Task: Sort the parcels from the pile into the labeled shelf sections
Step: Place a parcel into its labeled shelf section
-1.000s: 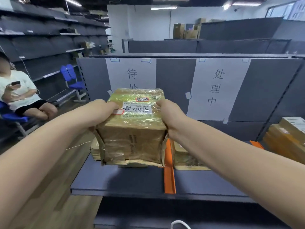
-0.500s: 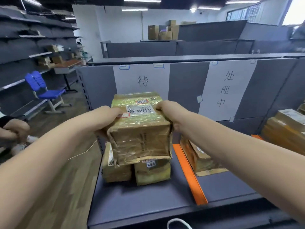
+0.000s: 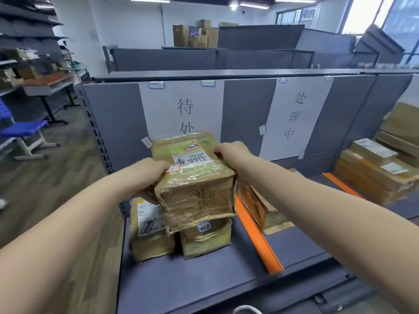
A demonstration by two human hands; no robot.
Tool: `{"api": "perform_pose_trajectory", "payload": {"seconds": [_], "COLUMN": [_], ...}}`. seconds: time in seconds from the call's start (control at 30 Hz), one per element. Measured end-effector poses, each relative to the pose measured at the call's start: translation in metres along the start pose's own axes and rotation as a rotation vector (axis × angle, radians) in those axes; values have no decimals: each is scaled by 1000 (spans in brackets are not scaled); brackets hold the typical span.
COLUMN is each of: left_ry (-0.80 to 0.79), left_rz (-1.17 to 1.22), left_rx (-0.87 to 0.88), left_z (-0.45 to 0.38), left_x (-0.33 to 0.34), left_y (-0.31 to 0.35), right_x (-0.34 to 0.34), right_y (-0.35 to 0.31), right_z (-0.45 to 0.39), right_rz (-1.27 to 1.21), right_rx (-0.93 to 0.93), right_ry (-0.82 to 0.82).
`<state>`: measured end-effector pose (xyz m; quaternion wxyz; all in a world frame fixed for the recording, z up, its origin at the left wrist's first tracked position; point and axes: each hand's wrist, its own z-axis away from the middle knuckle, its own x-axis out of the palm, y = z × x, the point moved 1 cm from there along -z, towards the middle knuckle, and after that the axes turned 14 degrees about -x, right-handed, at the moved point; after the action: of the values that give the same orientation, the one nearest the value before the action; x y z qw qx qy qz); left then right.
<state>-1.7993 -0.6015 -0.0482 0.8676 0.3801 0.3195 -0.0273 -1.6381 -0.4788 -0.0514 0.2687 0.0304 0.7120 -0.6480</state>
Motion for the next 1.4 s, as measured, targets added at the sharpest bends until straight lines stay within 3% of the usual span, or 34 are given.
{"api": "perform_pose_trajectory", "payload": {"seconds": [1.4], "left_ry": [98], "left_rz": [-52], "left_rx": [19], "left_z": [-2], "left_x": [8], "left_y": [-5], "right_x": [3], "right_y": [9], "right_z": [-5], "right_rz": [11], "right_rx": [54], "right_ry": [-6]}}
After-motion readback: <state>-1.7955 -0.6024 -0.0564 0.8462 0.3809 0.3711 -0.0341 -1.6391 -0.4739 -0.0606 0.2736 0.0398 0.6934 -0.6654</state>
